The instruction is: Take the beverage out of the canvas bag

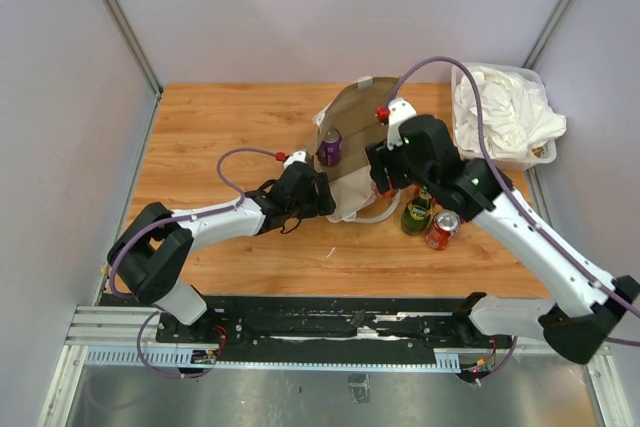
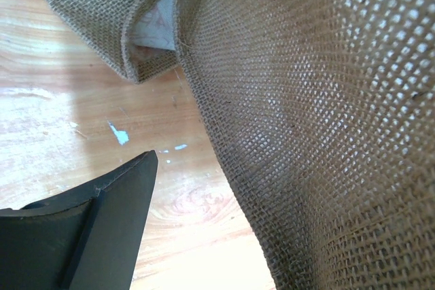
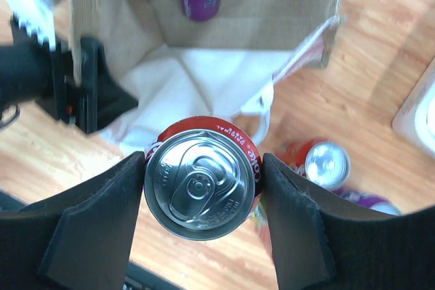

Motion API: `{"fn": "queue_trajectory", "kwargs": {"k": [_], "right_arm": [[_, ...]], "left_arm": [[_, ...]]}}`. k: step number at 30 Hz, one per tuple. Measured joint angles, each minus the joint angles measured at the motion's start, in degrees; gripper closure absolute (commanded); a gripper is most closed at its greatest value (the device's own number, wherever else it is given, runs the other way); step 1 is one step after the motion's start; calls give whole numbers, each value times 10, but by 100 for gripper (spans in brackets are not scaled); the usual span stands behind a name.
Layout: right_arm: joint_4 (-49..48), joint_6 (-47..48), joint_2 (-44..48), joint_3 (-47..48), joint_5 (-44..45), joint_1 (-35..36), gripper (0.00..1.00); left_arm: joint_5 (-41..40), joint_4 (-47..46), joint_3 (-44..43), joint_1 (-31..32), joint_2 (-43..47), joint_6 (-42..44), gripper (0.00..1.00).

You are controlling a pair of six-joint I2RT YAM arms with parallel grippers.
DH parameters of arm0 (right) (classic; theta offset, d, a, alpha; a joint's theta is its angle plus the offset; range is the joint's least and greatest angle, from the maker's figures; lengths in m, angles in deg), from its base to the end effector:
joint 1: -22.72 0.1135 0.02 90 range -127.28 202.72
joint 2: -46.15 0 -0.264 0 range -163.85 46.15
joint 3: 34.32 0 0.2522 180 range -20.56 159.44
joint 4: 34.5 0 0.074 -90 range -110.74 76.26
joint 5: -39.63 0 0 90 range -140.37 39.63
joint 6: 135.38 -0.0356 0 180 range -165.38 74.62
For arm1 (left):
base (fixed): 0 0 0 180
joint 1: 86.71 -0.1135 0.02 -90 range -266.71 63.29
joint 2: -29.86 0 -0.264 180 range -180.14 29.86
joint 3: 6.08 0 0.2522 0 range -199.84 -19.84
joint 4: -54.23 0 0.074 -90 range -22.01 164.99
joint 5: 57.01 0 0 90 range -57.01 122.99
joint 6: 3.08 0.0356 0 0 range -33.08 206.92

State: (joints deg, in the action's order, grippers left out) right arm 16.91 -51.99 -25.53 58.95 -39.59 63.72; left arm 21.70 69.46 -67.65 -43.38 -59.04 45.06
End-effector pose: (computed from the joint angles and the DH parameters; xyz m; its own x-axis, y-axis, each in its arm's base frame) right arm 0.2052 0.1695 0.4027 -0.4329 -0.2265 -0.8725 -0.4753 0.8798 0.0075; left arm 0.2370 -0.2140 0.1880 -0.7455 -0.1964 -0.6369 0.0947 0.9147 -0.3929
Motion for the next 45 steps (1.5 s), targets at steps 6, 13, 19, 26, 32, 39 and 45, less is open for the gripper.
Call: {"fn": "queue_trajectory", "kwargs": {"k": [6, 13, 19, 26, 32, 39, 45], "right_arm": [[45, -40, 111, -77, 16, 32, 99], [56, -80, 141, -156, 23, 44, 99], [43, -111, 139, -243, 12, 44, 99], [-7, -134, 118, -289, 18, 44, 99], [-73, -153, 104, -334, 39, 45, 99], [-122, -168, 92, -365, 53, 48, 81], [-136, -181, 88, -369, 59, 48, 27]], "left_arm": [[2, 0, -2, -29, -3, 5, 19], [3, 8, -16, -49, -9, 15, 19], [4, 9, -16, -49, -8, 16, 19], [4, 9, -9, -49, -3, 16, 19], [3, 7, -5, -49, 1, 16, 19], [4, 5, 0, -50, 3, 15, 19], [4, 3, 2, -50, 3, 15, 19]]}}
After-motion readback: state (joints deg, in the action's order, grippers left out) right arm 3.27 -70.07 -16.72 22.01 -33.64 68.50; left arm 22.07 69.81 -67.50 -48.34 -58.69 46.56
